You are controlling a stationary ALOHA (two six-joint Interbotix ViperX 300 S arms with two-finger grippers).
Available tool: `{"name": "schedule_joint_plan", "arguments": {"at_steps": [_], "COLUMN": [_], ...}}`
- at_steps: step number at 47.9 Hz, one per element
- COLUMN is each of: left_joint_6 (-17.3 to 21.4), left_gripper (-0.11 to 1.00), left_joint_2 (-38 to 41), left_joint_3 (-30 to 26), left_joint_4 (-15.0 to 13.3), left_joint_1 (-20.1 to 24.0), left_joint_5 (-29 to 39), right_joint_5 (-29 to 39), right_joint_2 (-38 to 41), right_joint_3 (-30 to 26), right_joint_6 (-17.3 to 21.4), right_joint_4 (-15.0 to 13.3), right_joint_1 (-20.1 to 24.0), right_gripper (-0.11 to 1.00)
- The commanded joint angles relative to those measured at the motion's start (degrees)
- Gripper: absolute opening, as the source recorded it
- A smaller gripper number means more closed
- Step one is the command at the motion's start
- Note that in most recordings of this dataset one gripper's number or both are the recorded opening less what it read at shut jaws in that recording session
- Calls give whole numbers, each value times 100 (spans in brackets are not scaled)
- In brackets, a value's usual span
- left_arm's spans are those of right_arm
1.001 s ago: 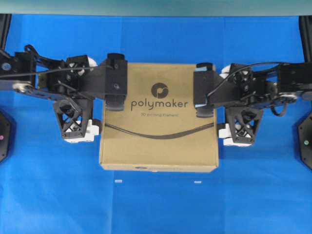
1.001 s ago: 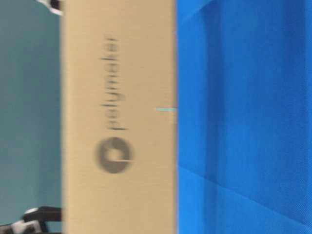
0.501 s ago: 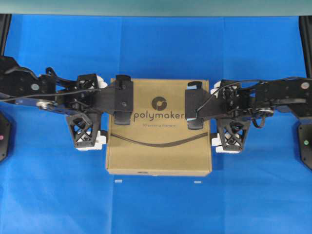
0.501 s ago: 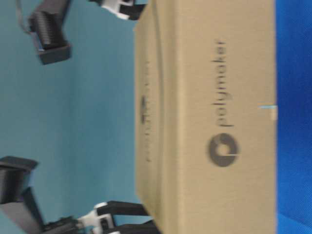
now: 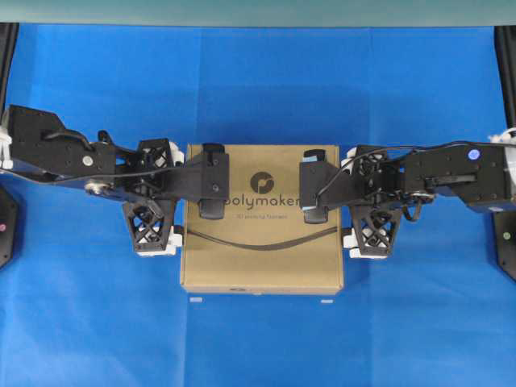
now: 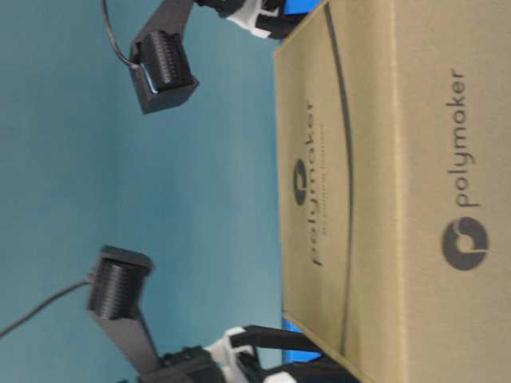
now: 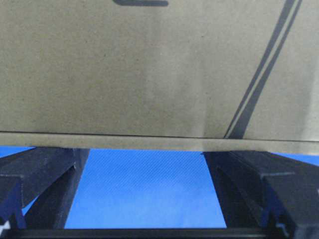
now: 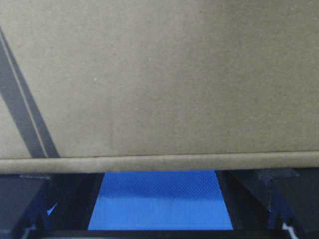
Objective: Lift up the cardboard box by clamping it between your arms.
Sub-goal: 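Lower the clamped box back down onto the table with both grippers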
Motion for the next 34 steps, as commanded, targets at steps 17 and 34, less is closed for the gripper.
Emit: {"name": "schedule_joint_plan", "arguments": {"at_steps": [17, 34], "left_joint_6": [-431, -422], "left_gripper": [87, 87], "left_joint_2": [176, 176], "left_joint_3": [114, 352], "left_joint_4": [-26, -26], "left_joint_1": [18, 35], "left_joint_5": [-896, -1248], "right_joint_5": [-431, -439], "right_joint_2": [316, 316], "right_joint_3": [-158, -35], "right_joint_6": [62, 114], "right_joint_4": [44, 44], "right_joint_1": [79, 70], "right_gripper": [99, 99]}}
